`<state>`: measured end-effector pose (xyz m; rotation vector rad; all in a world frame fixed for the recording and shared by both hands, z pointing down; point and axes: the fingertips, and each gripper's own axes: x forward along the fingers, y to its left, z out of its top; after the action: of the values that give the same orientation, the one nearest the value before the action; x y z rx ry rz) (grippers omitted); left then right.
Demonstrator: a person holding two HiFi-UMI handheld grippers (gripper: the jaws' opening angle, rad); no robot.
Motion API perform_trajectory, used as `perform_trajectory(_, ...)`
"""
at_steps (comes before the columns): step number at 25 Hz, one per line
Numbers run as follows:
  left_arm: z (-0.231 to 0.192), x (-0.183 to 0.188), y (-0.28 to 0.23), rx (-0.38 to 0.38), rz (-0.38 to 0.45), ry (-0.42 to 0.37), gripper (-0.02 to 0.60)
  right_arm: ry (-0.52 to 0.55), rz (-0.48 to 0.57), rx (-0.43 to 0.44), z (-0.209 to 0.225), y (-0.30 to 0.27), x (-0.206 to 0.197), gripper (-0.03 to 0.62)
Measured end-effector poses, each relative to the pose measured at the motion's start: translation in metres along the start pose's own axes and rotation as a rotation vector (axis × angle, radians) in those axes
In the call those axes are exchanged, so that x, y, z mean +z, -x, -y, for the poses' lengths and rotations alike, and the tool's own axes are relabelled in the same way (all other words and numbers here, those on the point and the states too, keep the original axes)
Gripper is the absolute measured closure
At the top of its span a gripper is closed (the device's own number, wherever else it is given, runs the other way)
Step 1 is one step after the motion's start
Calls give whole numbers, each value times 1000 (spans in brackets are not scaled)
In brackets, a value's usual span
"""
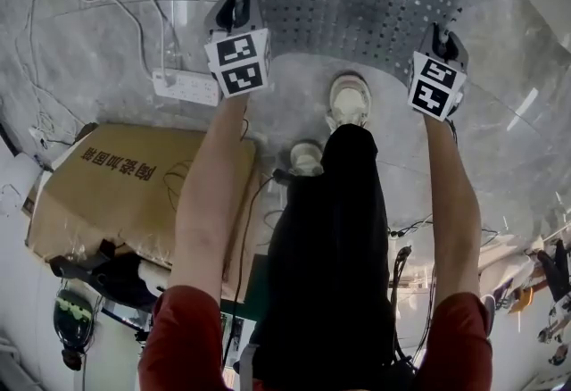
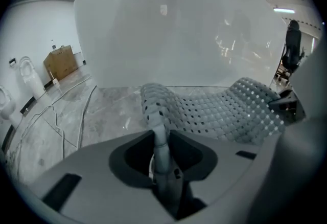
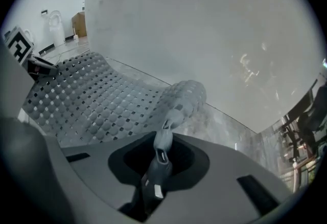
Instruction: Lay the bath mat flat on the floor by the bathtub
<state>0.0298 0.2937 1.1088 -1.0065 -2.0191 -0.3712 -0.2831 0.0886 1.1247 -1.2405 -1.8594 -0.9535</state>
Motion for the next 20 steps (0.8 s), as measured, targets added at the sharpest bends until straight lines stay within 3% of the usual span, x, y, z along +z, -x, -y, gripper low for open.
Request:
perform_trajectory(6,-12,-22,-20,1,-60,-81,471,17,-44,-21,5,-17,-18,520)
perform_trajectory(12,-23,-46,-39,6,-139,-87,446,42,-148,-50,16,-40,-49,473)
perform_trajectory(16,-28,-60,-47,16,-149,-110,421,-8,-187,-19,20,-50,-57,449)
perform_trajectory(20,-31,-61,-52,13,-150,-82,387,-77,-245,10,26,-66,-67,421)
